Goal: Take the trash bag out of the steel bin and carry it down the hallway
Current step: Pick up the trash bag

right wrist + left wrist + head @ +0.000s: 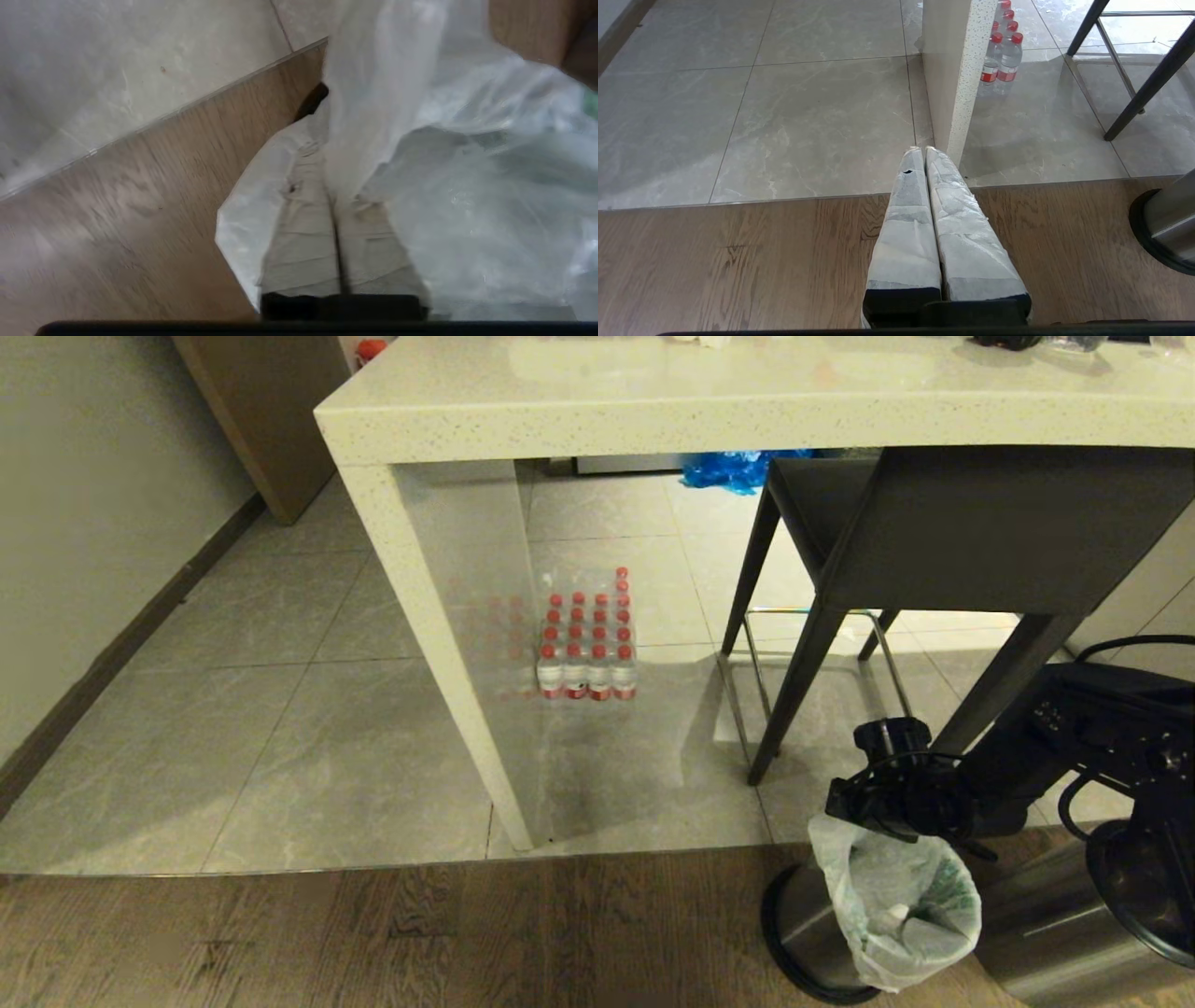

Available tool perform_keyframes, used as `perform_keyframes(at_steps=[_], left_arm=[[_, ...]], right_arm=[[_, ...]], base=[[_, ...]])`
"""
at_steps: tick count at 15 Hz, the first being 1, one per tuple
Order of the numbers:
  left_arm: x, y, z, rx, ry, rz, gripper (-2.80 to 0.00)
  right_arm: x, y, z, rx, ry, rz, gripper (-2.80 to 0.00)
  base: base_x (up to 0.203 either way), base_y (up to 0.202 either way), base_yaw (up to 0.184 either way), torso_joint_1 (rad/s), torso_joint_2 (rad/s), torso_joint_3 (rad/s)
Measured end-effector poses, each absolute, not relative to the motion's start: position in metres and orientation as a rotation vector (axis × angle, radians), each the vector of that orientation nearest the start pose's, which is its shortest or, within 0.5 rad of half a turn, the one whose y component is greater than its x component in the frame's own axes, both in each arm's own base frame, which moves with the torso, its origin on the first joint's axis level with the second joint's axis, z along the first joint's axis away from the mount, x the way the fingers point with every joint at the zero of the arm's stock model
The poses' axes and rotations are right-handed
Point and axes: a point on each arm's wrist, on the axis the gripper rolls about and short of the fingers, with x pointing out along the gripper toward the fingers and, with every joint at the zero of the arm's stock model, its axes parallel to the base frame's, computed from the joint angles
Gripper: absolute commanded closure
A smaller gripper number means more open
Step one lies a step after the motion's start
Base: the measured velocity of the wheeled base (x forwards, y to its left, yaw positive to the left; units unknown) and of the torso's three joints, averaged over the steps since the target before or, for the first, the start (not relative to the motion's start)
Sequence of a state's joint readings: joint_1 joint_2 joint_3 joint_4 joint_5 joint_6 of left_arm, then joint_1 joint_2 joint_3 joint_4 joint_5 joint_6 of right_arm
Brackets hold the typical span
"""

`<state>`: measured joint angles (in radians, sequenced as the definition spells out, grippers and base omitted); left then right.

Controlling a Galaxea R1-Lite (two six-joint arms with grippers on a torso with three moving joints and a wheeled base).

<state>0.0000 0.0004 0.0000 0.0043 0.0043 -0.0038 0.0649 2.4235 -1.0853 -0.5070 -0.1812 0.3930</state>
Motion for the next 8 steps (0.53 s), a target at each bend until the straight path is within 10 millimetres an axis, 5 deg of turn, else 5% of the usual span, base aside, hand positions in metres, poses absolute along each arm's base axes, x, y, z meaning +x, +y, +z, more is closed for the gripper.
perform_keyframes(at_steps=[4,8], left_arm=[[-0.023,0.000,0.075,-0.004,0.005,0.004,0.00],[-0.023,0.000,0.075,-0.004,0.005,0.004,0.00]], right_arm=[[0.403,0.023,-0.023,0.267,0.783,-0.274,0.00],[0.367,0.019,0.001,0.241,0.839,-0.278,0.00]], base=[[0.000,0.000,0.000,0.000,0.00,0.000],[0.000,0.000,0.000,0.000,0.00,0.000]])
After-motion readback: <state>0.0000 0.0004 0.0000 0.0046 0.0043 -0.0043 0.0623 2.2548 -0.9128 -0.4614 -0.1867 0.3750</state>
